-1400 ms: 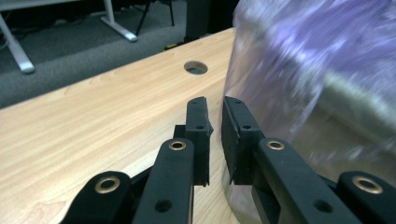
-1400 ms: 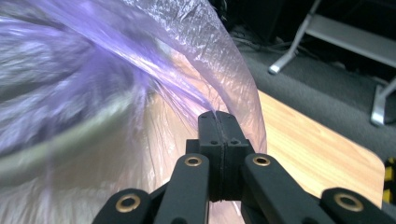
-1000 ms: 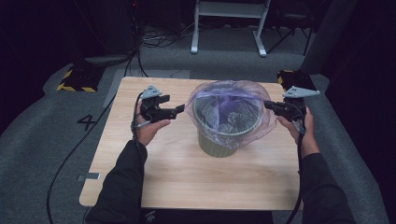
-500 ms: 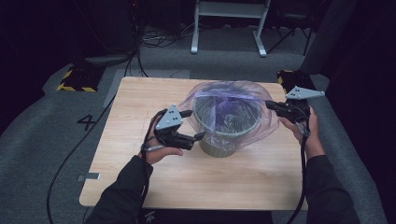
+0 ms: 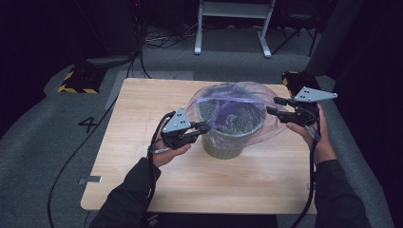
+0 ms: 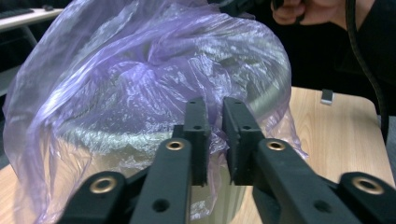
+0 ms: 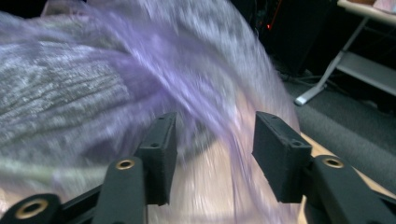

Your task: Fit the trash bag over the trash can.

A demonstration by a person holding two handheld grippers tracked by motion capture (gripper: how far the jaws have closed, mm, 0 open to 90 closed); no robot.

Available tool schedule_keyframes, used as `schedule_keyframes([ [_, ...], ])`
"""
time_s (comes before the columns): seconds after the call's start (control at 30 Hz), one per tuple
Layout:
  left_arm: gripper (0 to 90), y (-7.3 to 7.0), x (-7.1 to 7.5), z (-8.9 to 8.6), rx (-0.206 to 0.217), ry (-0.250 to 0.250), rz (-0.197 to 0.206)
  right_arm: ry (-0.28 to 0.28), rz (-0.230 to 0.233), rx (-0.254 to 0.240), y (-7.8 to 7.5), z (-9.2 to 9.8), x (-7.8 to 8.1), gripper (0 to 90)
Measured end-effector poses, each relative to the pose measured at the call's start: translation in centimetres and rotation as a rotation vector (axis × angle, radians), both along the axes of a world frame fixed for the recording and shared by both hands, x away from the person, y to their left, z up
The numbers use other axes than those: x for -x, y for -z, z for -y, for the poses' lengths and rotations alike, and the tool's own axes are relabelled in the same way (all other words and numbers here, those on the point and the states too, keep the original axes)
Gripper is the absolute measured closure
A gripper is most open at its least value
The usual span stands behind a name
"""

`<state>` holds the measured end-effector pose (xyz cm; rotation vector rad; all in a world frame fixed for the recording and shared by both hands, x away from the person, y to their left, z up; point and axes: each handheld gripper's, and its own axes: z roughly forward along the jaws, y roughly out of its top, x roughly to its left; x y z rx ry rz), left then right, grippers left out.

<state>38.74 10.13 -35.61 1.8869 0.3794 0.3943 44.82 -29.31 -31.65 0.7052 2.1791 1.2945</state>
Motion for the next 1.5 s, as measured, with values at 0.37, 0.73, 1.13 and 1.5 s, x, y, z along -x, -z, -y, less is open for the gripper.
schedule_keyframes([
  [0.37,89.7,0.5,-0.7,-0.2,-0.009,0.059,-0.048,-0.024,0.051,0.055,-1.0,-2.7,-2.1,44.8],
  [0.73,89.9,1.3,-1.0,-0.8,-0.044,0.076,-0.075,0.062,0.010,0.110,-0.4,-3.7,-5.2,90.0],
  [1.13,90.0,3.2,-0.5,-1.2,-0.159,0.129,-0.123,0.254,-0.062,0.153,-0.1,-3.9,-10.2,90.0],
  [1.5,89.9,5.8,0.5,-2.9,-0.162,0.126,-0.167,0.204,-0.196,0.086,3.5,-3.9,-12.6,90.0],
])
